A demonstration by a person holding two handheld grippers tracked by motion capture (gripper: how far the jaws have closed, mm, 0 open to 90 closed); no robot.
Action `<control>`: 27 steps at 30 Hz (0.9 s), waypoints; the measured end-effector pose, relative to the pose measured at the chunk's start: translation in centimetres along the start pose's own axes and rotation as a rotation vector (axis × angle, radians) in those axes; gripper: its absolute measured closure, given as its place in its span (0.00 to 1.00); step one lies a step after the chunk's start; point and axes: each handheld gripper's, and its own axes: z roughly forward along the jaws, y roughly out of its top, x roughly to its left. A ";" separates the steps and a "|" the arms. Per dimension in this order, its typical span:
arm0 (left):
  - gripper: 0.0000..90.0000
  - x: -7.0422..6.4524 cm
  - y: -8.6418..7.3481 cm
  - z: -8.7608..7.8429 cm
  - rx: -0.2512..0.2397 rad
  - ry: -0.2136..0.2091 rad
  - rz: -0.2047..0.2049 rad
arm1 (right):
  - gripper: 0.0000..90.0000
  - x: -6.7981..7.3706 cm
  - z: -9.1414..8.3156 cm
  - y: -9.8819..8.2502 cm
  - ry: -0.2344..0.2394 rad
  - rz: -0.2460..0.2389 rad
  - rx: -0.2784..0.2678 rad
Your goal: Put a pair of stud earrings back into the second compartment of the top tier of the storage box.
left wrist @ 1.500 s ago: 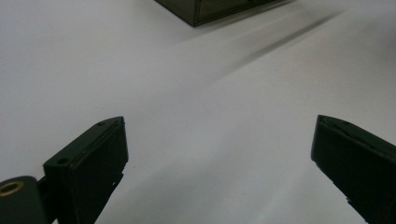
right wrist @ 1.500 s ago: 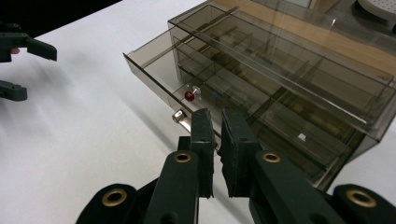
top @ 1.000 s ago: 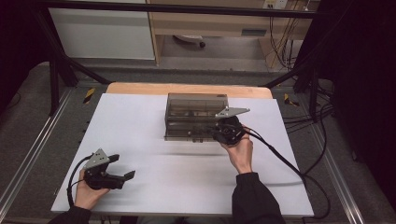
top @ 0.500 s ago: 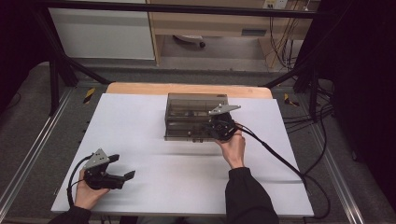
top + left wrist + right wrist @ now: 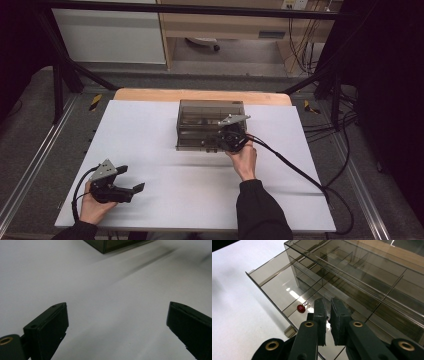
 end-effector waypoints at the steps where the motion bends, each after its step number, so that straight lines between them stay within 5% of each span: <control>1: 0.04 0.0 0.0 0.0 -0.001 0.000 -0.001 | 0.93 0.0 0.1 0.0 0.000 0.002 0.001; 11: 0.04 0.0 0.0 0.0 -0.002 0.000 -0.001 | 0.80 -0.1 -0.5 0.2 0.006 0.004 -0.035; 27: 0.04 0.0 0.0 -0.1 -0.002 0.000 -0.002 | 0.24 0.1 -4.7 -0.8 -0.007 0.011 -0.111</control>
